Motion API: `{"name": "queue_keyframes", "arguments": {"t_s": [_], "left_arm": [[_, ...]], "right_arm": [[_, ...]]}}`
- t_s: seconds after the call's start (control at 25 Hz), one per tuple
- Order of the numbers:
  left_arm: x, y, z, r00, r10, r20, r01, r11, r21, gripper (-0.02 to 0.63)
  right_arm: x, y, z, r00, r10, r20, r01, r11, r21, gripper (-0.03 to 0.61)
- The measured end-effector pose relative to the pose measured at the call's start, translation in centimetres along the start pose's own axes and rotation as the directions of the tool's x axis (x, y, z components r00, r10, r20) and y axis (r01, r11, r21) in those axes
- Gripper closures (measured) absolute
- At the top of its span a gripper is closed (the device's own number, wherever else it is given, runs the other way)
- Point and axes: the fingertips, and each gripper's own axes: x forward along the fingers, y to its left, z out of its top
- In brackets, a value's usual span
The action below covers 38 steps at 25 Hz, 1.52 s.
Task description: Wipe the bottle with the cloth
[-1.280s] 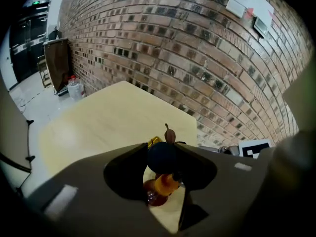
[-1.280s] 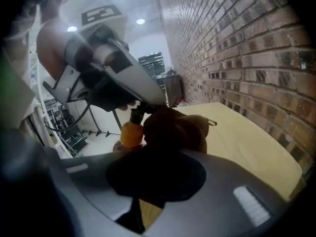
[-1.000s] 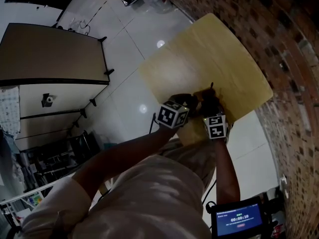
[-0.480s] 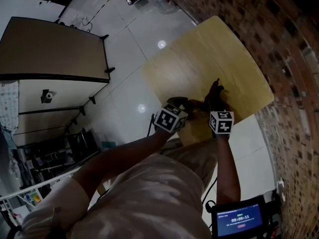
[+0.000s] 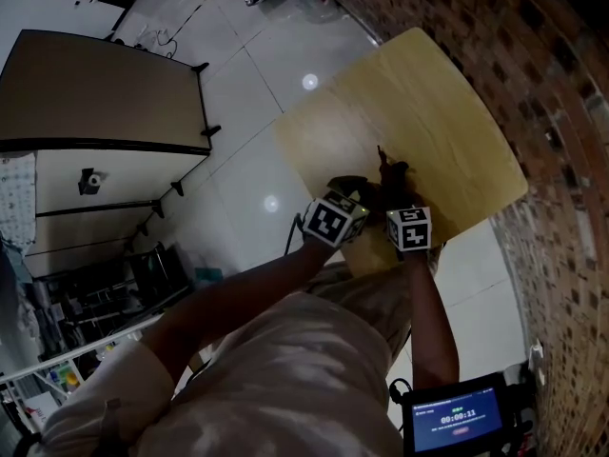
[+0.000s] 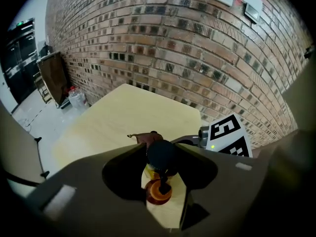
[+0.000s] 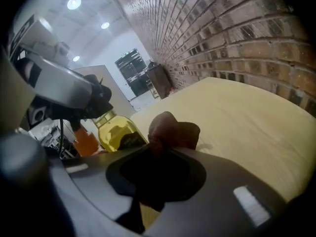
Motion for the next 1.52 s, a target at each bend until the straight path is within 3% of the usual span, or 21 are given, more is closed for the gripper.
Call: {"name": "queue_keyframes", "arguments": {"t_s": [0.16,0.4,0.6,0.72,0.84,1.0,1.12,1.36,1.52], "left_arm": [[0.0,0.3,-1.1,0.999,-0.011,-0.037,0.01,1.0,-0.016,0.321],[-0.6,-0.3,-2.7,0.998,-0.051,-0.032,0.049,0.998,-0.045,0.318],[-1.7,-0.9,-2.4,0.998,-0.067,0.012,0.067,0.998,0.008,0.301],[-2.5,-1.2,-3.3,0.996,-0.087,-0.008,0.088,0.995,0.053,0.301],[-2.7,-0.9,-5.7,0.992,-0.103,-0.073,0.108,0.992,0.07,0.315],[-2.0,-0.8,-8.1,0.978,-0.125,-0.169,0.137,0.989,0.062,0.391],[-1.5,-1.0,-8.8,0.967,-0.13,-0.22,0.154,0.983,0.096,0.434],[-0.6,-0.8,-8.8,0.962,-0.105,-0.25,0.143,0.98,0.136,0.446],[-0.7,-0.6,-8.7,0.964,-0.1,-0.247,0.147,0.973,0.18,0.449]], "right_arm": [[-0.5,-0.3,-0.3,1.0,-0.008,-0.004,0.008,1.0,-0.003,0.514],[-1.0,0.7,-0.9,1.0,0.003,-0.007,-0.003,1.0,-0.029,0.514],[-1.9,0.5,-0.9,1.0,-0.022,0.018,0.022,0.999,-0.028,0.514],[-2.7,0.1,-1.0,0.999,-0.037,0.035,0.037,0.999,-0.018,0.514],[-3.3,-0.1,-1.3,0.998,-0.042,0.044,0.042,0.999,-0.008,0.514],[-5.2,-0.2,-2.1,0.996,-0.069,0.055,0.07,0.998,-0.011,0.514],[-7.2,0.2,-4.2,0.994,-0.095,0.05,0.095,0.995,0.008,0.514],[-9.1,3.6,-8.9,0.995,-0.075,0.059,0.072,0.996,0.055,0.514],[-8.8,7.7,-6.6,0.982,-0.006,0.191,-0.01,0.996,0.083,0.514]]}}
